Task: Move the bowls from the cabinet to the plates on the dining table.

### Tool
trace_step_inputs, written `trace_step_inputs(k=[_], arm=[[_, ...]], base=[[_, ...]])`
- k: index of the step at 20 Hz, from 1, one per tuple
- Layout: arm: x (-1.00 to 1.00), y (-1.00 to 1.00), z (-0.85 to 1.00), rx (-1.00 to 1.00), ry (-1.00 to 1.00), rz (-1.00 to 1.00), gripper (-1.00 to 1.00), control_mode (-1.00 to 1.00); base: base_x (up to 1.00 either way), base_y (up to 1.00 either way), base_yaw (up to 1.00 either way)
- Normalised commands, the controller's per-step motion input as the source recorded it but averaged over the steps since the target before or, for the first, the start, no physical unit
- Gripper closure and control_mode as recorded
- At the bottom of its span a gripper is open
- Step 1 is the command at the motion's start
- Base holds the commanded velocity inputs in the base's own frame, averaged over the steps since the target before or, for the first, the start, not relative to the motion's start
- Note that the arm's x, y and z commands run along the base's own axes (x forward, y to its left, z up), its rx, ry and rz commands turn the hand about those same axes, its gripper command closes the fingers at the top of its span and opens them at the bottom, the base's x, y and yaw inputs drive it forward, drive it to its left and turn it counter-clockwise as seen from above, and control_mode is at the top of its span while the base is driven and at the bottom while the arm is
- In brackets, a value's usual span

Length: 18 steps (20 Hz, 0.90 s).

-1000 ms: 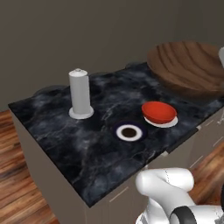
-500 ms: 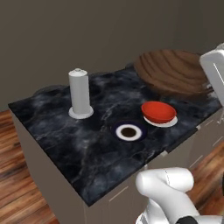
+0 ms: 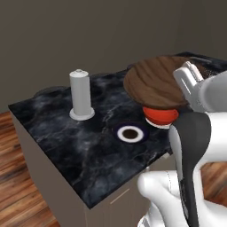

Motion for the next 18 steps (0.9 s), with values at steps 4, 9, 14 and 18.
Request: trace_step_inputs(k=[4, 9, 14, 18], arm=[[0.0, 0.25, -0.16, 0.18, 0.0, -0.31, 1.0, -1.0], [0.0, 0.27, -0.17, 0.27, 0.0, -0.26, 1.0, -1.0], [0.0, 0.36, -0.18, 0.21, 0.03, -0.25, 1.0, -1.0], [0.13, 0.43, -0.33, 0.14, 0.07, -0.25, 1.0, -1.0]], base=[[0.0, 0.0, 0.0], [0.0, 0.0, 0.0], [0.0, 0.0, 0.0], [0.0, 0.0, 0.0]])
